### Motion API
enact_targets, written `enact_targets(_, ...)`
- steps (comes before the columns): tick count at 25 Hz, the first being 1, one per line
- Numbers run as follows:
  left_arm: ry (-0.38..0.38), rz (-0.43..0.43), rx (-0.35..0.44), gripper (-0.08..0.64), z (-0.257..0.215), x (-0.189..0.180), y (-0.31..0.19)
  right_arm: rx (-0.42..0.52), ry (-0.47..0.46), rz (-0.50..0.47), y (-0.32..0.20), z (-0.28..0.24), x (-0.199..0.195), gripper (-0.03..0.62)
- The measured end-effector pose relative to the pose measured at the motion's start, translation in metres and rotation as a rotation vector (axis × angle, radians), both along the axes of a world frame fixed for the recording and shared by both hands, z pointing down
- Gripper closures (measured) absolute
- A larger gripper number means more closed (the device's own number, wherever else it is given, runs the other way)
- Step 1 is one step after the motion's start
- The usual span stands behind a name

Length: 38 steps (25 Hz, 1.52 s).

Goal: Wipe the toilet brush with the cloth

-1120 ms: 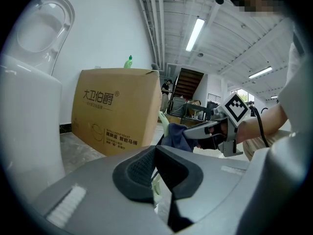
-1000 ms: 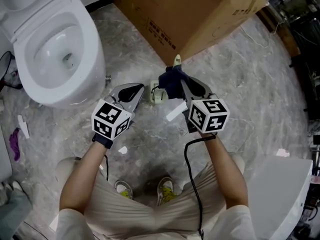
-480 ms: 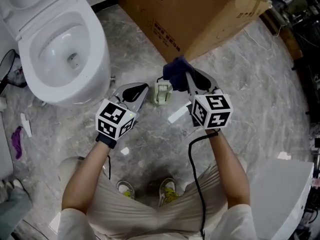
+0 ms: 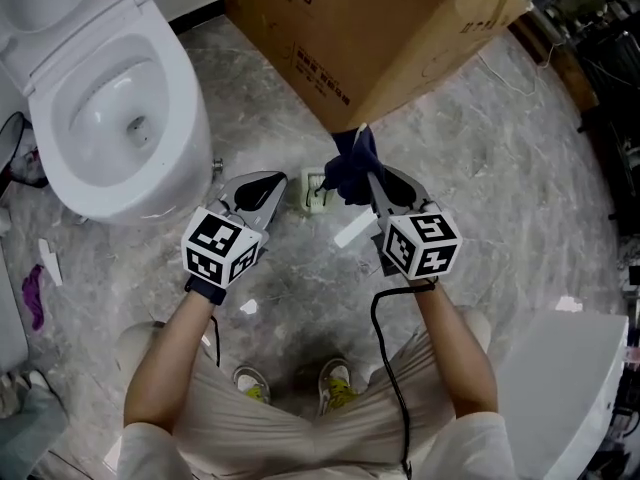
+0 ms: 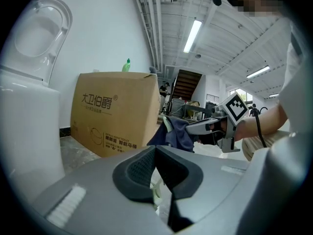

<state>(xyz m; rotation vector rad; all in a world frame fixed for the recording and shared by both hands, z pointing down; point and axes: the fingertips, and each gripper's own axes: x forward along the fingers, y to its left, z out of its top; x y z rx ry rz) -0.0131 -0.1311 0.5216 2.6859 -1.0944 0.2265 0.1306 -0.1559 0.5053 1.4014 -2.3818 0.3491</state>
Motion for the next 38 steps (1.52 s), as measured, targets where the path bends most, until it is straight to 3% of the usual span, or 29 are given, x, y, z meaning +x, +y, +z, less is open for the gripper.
enact_targets(6,-0.023,-0.003,0.012,0.561,-0.003,0.004,-0.002,0.074,-0.084,0.071,-0.008,-0.028,0.030,0.545)
enact_targets(15,-0.053,-0.020,0.082,0.561,-0.017,-0.016,0.003,0.166,-0.079,0.059,-0.017,-0.064,0.040,0.545)
enact_targets(20,-0.028,-0.043,0.132,0.561,-0.038,-0.025,0.002,0.216,-0.057,0.084,-0.012,-0.079,0.056,0.545)
enact_targets(25,-0.151,-0.038,0.245,0.561,-0.042,-0.028,-0.001,0.225,-0.056,0.142,-0.013,-0.085,0.085,0.545)
enact_targets(27,-0.146,-0.045,0.246,0.561,-0.043,-0.029,-0.005,0.209,-0.070,0.162,-0.016,-0.085,0.091,0.546)
enact_targets(32,-0.098,-0.062,0.194,0.561,-0.037,-0.034,-0.008,0.222,0.104,0.127,-0.007,-0.089,0.087,0.546)
enact_targets(35,-0.067,-0.072,0.172,0.561,-0.036,-0.035,-0.010,0.201,0.115,0.122,-0.004,-0.086,0.086,0.546)
enact_targets(38,-0.070,-0.055,0.204,0.561,-0.043,-0.027,-0.012,0.201,0.129,0.121,-0.006,-0.088,0.083,0.546)
